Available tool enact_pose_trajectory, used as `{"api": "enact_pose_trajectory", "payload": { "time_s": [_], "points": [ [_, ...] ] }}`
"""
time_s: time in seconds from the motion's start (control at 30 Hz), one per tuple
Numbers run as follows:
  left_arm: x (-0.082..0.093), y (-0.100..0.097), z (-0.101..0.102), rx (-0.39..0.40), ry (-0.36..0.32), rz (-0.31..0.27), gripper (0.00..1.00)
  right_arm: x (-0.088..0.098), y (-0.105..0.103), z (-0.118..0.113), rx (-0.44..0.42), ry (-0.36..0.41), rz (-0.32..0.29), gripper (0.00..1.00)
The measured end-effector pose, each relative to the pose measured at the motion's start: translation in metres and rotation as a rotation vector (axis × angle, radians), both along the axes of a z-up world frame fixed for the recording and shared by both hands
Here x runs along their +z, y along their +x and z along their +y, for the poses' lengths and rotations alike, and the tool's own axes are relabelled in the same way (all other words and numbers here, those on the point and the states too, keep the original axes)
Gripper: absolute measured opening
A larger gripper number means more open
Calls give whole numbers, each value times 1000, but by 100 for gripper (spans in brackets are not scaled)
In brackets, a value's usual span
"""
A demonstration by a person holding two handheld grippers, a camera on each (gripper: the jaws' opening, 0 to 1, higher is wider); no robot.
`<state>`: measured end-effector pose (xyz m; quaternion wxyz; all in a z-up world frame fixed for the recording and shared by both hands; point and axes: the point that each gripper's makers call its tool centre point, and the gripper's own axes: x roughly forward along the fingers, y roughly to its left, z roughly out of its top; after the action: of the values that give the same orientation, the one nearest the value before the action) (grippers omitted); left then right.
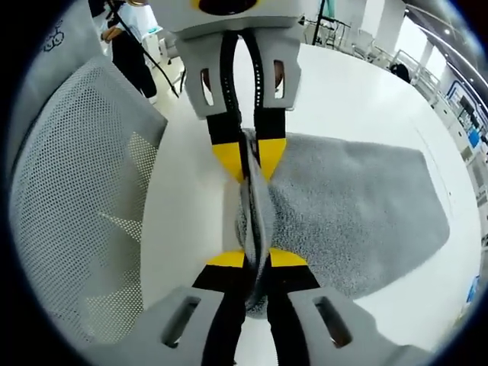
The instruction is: Fold the towel on the table until its edges align and the towel forms a compact rectangular stack.
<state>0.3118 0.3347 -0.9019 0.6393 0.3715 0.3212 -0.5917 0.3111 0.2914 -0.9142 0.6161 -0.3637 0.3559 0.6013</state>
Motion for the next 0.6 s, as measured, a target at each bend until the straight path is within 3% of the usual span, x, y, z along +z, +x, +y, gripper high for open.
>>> {"api": "enact_pose_trajectory", "payload": {
  "time_s": [0.6],
  "points": [
    [3, -42, -1, -49, 37, 17, 7, 5, -42, -1, 42, 6, 64, 6]
  ]
}}
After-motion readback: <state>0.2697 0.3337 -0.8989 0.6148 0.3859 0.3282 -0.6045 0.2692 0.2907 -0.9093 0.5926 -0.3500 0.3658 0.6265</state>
